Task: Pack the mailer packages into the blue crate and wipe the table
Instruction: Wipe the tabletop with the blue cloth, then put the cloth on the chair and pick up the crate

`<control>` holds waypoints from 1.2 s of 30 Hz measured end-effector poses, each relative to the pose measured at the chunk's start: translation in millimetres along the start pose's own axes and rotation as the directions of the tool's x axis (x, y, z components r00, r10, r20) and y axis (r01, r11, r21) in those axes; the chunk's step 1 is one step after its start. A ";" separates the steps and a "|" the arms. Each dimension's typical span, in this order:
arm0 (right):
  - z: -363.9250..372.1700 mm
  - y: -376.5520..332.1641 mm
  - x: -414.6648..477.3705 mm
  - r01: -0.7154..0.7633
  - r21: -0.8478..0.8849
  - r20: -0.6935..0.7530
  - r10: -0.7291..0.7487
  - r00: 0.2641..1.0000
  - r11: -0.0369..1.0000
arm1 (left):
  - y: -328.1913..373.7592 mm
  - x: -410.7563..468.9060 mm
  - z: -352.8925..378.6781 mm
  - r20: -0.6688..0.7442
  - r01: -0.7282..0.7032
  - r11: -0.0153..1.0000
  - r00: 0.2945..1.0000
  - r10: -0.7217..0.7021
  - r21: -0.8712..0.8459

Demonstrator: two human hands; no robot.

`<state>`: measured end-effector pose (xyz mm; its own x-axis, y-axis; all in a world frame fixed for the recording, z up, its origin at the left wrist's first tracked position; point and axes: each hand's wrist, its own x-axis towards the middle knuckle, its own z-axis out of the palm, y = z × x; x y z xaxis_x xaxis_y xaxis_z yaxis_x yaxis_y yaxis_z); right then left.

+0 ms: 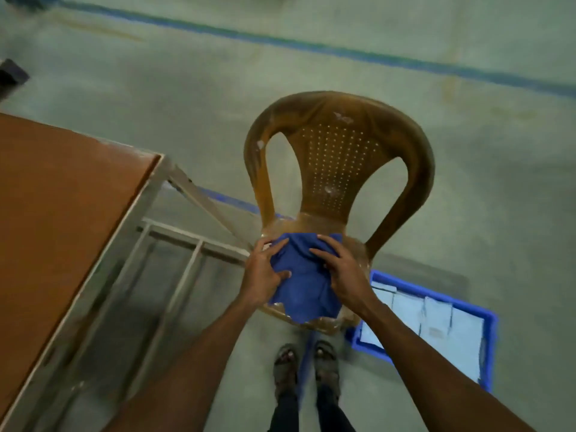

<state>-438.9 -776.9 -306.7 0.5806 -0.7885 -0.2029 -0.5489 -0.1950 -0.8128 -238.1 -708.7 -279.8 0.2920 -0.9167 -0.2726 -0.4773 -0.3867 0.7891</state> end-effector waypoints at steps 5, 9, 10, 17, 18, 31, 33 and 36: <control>59.3 98.5 45.6 -0.064 -0.070 -0.045 0.061 0.997 0.995 | -95.8 60.6 81.6 0.090 0.052 0.994 0.994 -0.061 0.101; 102.7 166.9 97.5 0.006 -0.300 0.054 0.010 0.998 0.954 | -162.2 106.3 124.0 0.093 0.035 0.986 0.994 -0.051 0.165; 114.2 183.8 110.0 0.019 -0.334 0.083 0.010 0.996 0.942 | -174.1 117.7 130.6 0.105 0.024 0.981 0.994 -0.045 0.193; 138.1 224.8 119.8 -0.064 -0.704 0.221 0.304 0.926 0.707 | -225.2 146.6 145.2 0.435 -0.271 0.577 0.885 -0.166 0.771; 134.1 220.4 115.0 -0.065 -0.710 0.214 0.302 0.929 0.701 | -218.4 143.2 142.9 0.426 -0.269 0.572 0.890 -0.159 0.775; -17.8 205.1 -87.8 -0.562 0.044 -0.234 0.556 0.798 0.826 | -51.6 28.0 218.4 0.446 -0.050 0.954 0.890 -0.092 0.297; -44.1 234.7 -132.9 -0.613 0.112 -0.274 0.617 0.738 0.782 | -36.7 10.0 255.9 0.489 0.005 0.976 0.865 -0.114 0.219; -84.2 292.5 -193.0 -0.668 0.215 -0.327 0.697 0.638 0.712 | -16.3 -9.7 312.9 0.512 0.005 0.969 0.848 -0.135 0.247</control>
<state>-762.2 -730.8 -459.3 -0.2090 -0.8299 -0.5174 -0.6498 0.5132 -0.5607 -492.5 -724.9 -462.2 -0.1123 -0.7771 -0.6193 -0.6658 -0.4038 0.6275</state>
